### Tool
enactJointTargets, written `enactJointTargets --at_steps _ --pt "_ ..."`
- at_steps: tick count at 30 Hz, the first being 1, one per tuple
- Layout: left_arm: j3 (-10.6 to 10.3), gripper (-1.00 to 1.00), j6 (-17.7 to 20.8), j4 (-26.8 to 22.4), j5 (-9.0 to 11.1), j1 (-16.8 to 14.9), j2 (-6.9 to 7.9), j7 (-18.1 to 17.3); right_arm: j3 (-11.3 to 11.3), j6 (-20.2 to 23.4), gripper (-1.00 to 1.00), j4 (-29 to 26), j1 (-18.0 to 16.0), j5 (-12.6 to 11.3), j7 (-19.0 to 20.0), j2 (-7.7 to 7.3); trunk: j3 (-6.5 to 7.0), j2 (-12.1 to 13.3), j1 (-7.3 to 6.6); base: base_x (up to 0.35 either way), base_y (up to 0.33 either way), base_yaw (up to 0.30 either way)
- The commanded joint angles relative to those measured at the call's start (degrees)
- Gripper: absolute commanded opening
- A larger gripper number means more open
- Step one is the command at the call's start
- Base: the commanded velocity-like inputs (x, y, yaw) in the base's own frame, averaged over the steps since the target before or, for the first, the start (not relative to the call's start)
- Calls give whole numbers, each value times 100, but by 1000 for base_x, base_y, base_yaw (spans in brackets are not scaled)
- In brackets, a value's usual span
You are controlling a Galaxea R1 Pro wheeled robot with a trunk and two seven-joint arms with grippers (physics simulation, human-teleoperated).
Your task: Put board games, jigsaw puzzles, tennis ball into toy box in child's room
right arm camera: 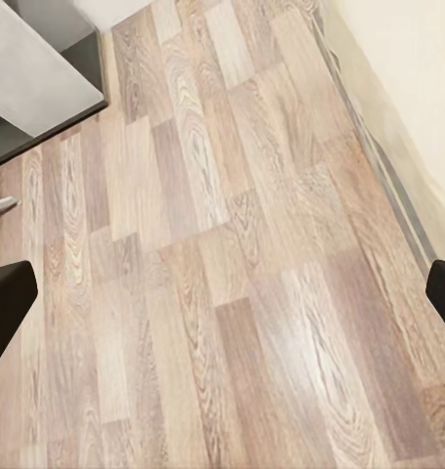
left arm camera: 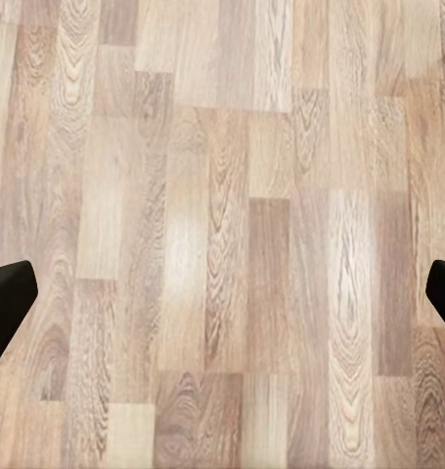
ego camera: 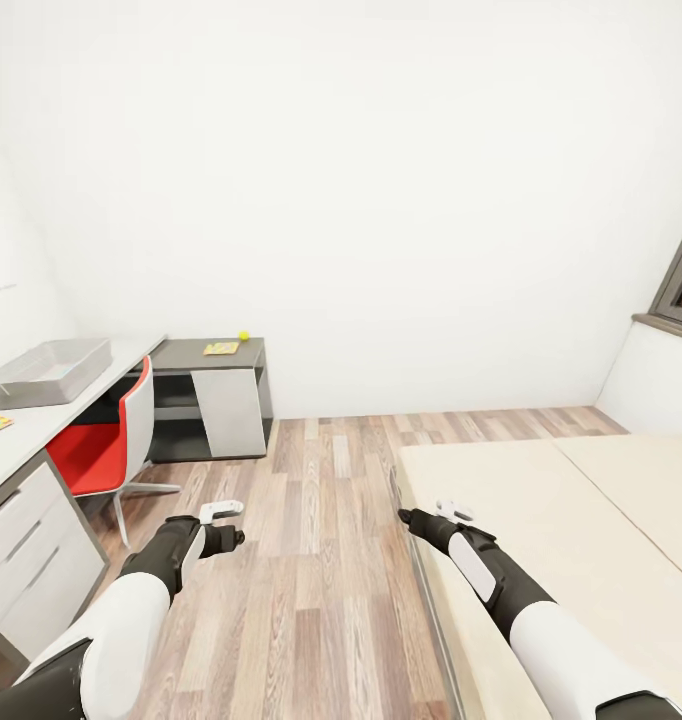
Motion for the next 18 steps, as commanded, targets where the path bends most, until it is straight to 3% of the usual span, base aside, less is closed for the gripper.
enactJointTargets --at_steps 1,18 --pt "43 100 25 -15 -61 -5 -7 -46 31 16 100 -10 -5 -34 -32 -6 -14 -13 4 -5 0 0" --pt "43 100 27 -15 -61 -5 -7 -46 37 17 100 -10 -5 -33 -29 -1 -14 -13 4 -34 0 0"
